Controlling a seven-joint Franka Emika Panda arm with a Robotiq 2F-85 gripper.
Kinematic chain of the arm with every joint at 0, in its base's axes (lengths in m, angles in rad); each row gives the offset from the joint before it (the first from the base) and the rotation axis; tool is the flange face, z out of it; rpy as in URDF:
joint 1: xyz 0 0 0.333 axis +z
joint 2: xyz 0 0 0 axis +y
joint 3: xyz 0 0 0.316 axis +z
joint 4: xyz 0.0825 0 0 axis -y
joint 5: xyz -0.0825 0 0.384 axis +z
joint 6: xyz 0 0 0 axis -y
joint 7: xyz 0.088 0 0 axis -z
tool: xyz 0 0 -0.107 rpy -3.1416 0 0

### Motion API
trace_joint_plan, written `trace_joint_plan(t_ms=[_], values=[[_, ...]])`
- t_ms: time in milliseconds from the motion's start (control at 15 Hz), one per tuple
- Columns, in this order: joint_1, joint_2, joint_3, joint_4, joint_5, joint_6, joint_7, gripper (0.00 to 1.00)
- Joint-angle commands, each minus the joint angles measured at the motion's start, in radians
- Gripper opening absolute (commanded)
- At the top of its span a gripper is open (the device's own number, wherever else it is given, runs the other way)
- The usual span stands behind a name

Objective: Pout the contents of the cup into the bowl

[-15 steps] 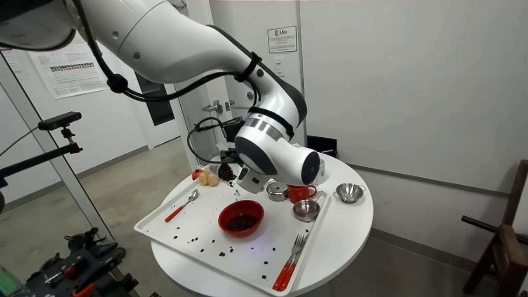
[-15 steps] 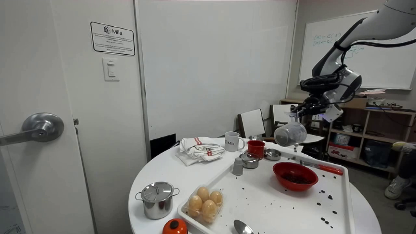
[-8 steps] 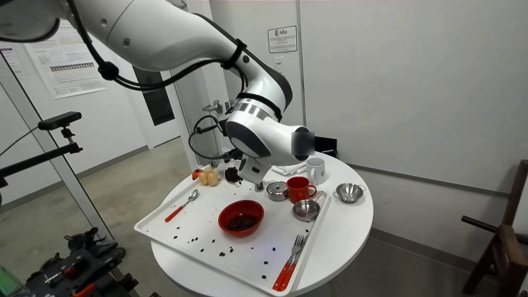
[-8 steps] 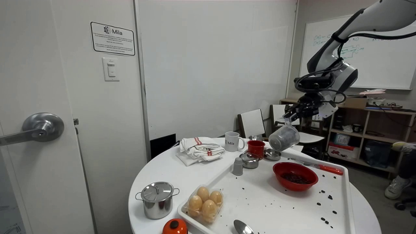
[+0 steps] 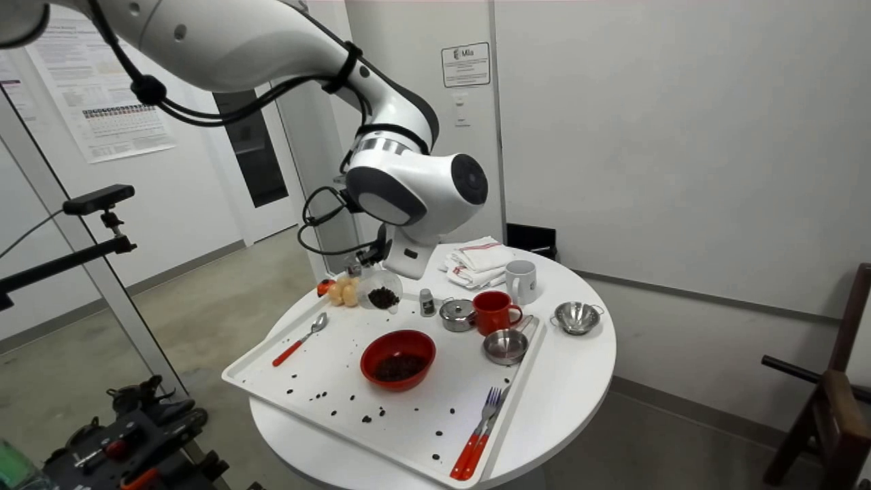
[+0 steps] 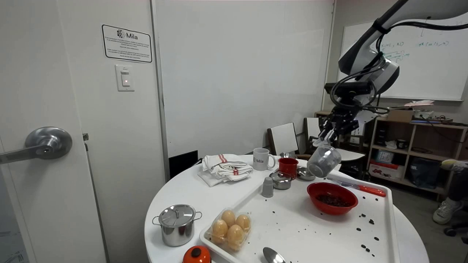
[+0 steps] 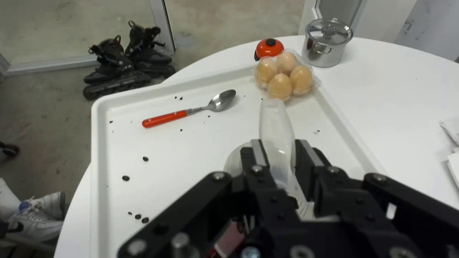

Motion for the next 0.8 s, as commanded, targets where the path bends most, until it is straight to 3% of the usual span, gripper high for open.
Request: trace_joint_plan(t_ms=[0,333,733], values=[[0.052,-0.120,0.010,-0.083,-0.087,0.164,-0.005,0.11],[0.087,-0.246,0.063,-0.166,-0.131,0.362,-0.029,0.11],[0.140,-0.284,0.120,-0.215,-0.406,0.475,0.099,0.11]])
